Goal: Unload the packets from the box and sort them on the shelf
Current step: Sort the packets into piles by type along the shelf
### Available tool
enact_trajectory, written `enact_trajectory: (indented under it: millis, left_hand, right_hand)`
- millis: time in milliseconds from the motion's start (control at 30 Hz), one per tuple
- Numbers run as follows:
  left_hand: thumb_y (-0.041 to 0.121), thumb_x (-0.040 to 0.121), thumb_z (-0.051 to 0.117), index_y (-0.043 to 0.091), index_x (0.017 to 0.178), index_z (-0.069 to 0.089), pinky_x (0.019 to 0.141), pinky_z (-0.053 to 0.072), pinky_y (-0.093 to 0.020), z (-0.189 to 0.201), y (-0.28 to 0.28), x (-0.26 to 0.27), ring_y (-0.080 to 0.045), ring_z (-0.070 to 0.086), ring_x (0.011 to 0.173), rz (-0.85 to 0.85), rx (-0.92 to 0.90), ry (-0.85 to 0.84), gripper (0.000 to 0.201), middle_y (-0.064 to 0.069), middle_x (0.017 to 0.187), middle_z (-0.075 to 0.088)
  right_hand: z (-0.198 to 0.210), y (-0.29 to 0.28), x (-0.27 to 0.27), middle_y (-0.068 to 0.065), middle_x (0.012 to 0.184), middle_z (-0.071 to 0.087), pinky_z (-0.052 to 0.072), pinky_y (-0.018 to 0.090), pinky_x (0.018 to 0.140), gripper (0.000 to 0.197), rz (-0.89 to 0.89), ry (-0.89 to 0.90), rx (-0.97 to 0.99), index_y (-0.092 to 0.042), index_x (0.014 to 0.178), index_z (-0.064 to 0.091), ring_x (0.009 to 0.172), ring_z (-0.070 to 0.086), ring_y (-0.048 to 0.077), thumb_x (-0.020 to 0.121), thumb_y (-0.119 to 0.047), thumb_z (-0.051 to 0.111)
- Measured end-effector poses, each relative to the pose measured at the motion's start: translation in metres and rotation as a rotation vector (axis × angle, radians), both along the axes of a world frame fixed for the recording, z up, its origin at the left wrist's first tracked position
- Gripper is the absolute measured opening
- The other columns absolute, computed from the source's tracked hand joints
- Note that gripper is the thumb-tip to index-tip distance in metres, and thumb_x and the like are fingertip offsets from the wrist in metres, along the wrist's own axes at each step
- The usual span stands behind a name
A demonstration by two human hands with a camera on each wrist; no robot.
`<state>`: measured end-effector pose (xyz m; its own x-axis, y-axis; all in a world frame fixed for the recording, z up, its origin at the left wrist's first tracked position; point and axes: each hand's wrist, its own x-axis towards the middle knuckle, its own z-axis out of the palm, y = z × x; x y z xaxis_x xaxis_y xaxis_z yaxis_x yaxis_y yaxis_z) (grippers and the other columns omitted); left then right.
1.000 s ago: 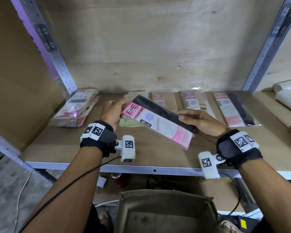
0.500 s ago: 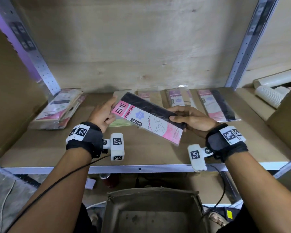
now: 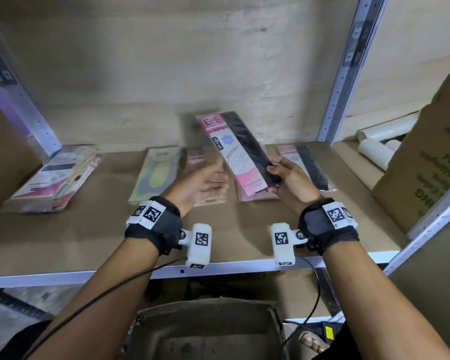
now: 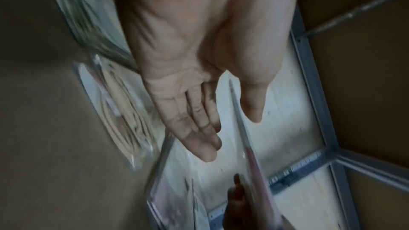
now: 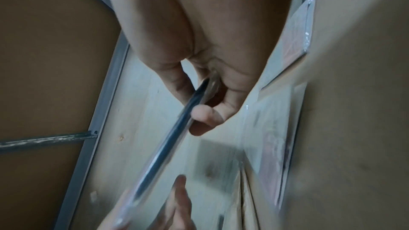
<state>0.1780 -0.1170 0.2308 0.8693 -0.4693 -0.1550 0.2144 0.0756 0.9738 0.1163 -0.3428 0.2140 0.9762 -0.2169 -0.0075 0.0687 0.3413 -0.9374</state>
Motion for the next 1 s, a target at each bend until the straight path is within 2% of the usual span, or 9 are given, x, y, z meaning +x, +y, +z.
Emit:
enact_trajectory:
  millis: [100,267,367,433,533,633,767,867,1000]
  left_hand:
    - [0.023,0.088,0.074,0.01,0.115,0.067,0.072,0.06,-0.027,0.002,-0.037,-0.013,-0.02,0.075,0.081,-0.058,0.01,-0.056,0.031,-0.012,0.102,0.076]
    - [0.006,0.088,0.073,0.002,0.119,0.065,0.068,0.06,-0.023,0.013,-0.092,-0.015,-0.016,0.075,0.083,-0.058,0.124,-0.173,0.032,-0.013,0.112,0.073]
    - [0.003,0.085,0.075,-0.007,0.119,0.064,0.068,0.061,-0.022,0.014,-0.121,-0.011,-0.023,0.072,0.089,-0.05,0.209,-0.207,0.037,-0.019,0.116,0.071]
    - [0.002,0.083,0.077,-0.01,0.115,0.066,0.064,0.059,-0.018,0.012,-0.138,-0.007,-0.02,0.071,0.082,-0.028,0.245,-0.214,0.036,-0.021,0.115,0.071]
    - [0.001,0.079,0.08,-0.007,0.107,0.068,0.073,0.063,-0.029,0.007,-0.161,-0.002,-0.024,0.073,0.085,-0.008,0.331,-0.225,0.032,-0.022,0.115,0.071]
    - [0.004,0.076,0.084,0.004,0.092,0.067,0.084,0.061,-0.041,0.002,-0.18,0.003,-0.028,0.075,0.089,-0.008,0.456,-0.25,0.024,-0.021,0.115,0.071]
    - [0.006,0.075,0.086,-0.005,0.124,0.06,0.077,0.063,-0.037,-0.005,-0.196,0.008,-0.025,0.076,0.083,-0.013,0.563,-0.25,0.057,-0.02,0.12,0.069]
    - [0.005,0.073,0.086,-0.006,0.117,0.061,0.08,0.063,-0.041,-0.006,-0.205,0.008,-0.029,0.075,0.087,-0.015,0.599,-0.253,0.052,-0.021,0.12,0.069]
    - [0.004,0.074,0.085,-0.007,0.108,0.063,0.084,0.061,-0.045,-0.006,-0.211,0.006,-0.033,0.074,0.091,-0.043,0.628,-0.223,0.042,-0.022,0.115,0.07]
  right_hand:
    - [-0.002,-0.012,-0.002,0.009,0.083,0.069,0.05,0.026,0.052,0.021,-0.118,-0.025,-0.054,-0.012,0.093,0.058,0.069,0.062,0.022,0.095,0.006,0.047]
    - [-0.001,-0.048,-0.01,0.022,0.096,0.066,0.044,0.032,0.053,0.022,-0.262,0.036,-0.204,0.001,0.115,0.059,0.072,0.059,0.03,0.094,0.0,0.054]
    - [0.005,-0.073,-0.012,0.022,0.105,0.068,0.052,0.029,0.055,0.018,-0.413,0.084,-0.358,-0.01,0.103,0.063,0.077,0.066,0.03,0.086,-0.002,0.066]
    - [0.007,-0.088,-0.011,0.016,0.106,0.07,0.059,0.039,0.069,0.02,-0.473,0.175,-0.472,-0.017,0.093,0.062,0.087,0.07,0.03,0.08,-0.008,0.074]
    - [0.004,-0.106,-0.015,0.013,0.104,0.072,0.058,0.047,0.084,0.028,-0.456,0.283,-0.55,-0.01,0.103,0.064,0.089,0.071,0.03,0.078,-0.01,0.077]
    - [0.0,-0.118,-0.02,0.01,0.097,0.071,0.059,0.042,0.084,0.033,-0.461,0.342,-0.576,-0.003,0.108,0.065,0.082,0.071,0.026,0.078,-0.008,0.078]
    - [0.001,-0.128,-0.029,-0.001,0.084,0.07,0.056,0.043,0.09,0.013,-0.483,0.446,-0.729,-0.023,0.081,0.067,0.089,0.068,0.023,0.076,-0.021,0.079]
    - [0.001,-0.129,-0.032,-0.008,0.076,0.064,0.054,0.039,0.09,0.02,-0.459,0.48,-0.783,-0.027,0.065,0.061,0.089,0.065,0.021,0.077,-0.023,0.077]
    - [0.001,-0.129,-0.03,0.003,0.088,0.07,0.053,0.035,0.085,0.016,-0.412,0.511,-0.814,-0.022,0.068,0.065,0.087,0.064,0.021,0.081,-0.021,0.074]
